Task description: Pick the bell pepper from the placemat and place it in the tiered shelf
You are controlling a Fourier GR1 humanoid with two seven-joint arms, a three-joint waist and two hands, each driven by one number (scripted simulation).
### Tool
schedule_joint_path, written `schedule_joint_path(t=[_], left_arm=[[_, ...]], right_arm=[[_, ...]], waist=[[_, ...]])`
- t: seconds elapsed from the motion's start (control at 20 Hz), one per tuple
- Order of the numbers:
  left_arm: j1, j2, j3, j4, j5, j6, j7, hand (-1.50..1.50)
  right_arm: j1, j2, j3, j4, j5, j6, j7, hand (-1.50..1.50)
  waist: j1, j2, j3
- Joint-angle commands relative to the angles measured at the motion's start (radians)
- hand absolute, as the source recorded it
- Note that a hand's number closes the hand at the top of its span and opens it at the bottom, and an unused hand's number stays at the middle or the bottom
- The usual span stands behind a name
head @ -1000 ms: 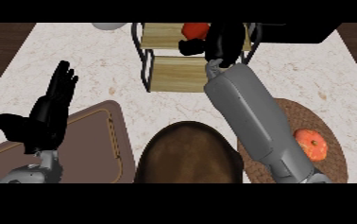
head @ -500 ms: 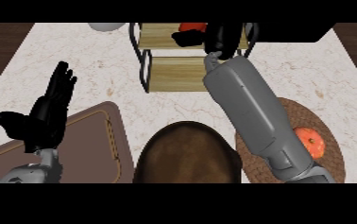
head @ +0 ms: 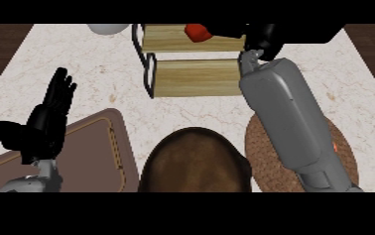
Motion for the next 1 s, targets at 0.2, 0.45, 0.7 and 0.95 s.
schedule_joint_path(t=[0.2, 0.45, 0.7, 0.95], left_arm=[[0.051, 0.004, 0.03, -0.024, 0.027, -0.016, -0.009, 0.0], [0.014, 0.006, 0.021, -0.027, -0.002, -0.003, 0.025, 0.0], [0.018, -0.002, 0.009, -0.063, -0.004, -0.005, 0.066, 0.0], [0.025, -0.034, -0.019, -0.09, -0.048, 0.015, 0.058, 0.0]], right_arm=[[0.248, -0.107, -0.052, -0.452, 0.028, 0.162, 0.227, -1.5], [0.47, -0.175, -0.062, -0.781, -0.023, 0.286, 0.27, -1.5], [0.652, -0.272, -0.183, -1.005, -0.239, 0.365, 0.204, -1.5], [0.703, -0.286, -0.256, -1.087, -0.298, 0.425, 0.248, -1.5]], waist=[[-0.03, -0.011, 0.0], [-0.026, -0.005, 0.0], [-0.01, 0.0, 0.001], [0.003, 0.003, 0.0]])
